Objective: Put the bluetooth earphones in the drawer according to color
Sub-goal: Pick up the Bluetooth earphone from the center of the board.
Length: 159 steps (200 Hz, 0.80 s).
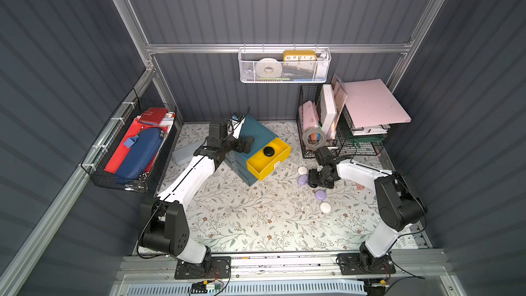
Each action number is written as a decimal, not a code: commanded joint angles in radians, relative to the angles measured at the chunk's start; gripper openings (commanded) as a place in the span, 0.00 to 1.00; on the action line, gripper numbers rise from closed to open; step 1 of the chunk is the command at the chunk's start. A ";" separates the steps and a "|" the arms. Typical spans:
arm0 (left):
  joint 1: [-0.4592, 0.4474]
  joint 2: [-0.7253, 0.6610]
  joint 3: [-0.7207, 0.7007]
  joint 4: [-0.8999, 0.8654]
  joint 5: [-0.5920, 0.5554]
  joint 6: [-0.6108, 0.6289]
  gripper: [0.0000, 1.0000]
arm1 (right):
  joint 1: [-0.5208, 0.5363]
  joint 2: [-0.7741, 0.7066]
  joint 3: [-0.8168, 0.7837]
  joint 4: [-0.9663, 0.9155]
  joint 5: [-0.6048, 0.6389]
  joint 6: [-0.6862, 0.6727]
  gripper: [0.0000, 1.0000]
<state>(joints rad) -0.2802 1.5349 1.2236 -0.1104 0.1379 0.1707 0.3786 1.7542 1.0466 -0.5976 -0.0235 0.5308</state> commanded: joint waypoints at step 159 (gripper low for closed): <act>-0.008 0.037 -0.008 -0.118 -0.008 -0.004 0.99 | -0.001 0.067 0.062 -0.021 -0.001 -0.008 0.67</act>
<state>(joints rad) -0.2817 1.5349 1.2240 -0.1108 0.1337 0.1703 0.3786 1.8103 1.0939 -0.5911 -0.0189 0.5308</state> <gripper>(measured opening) 0.994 0.669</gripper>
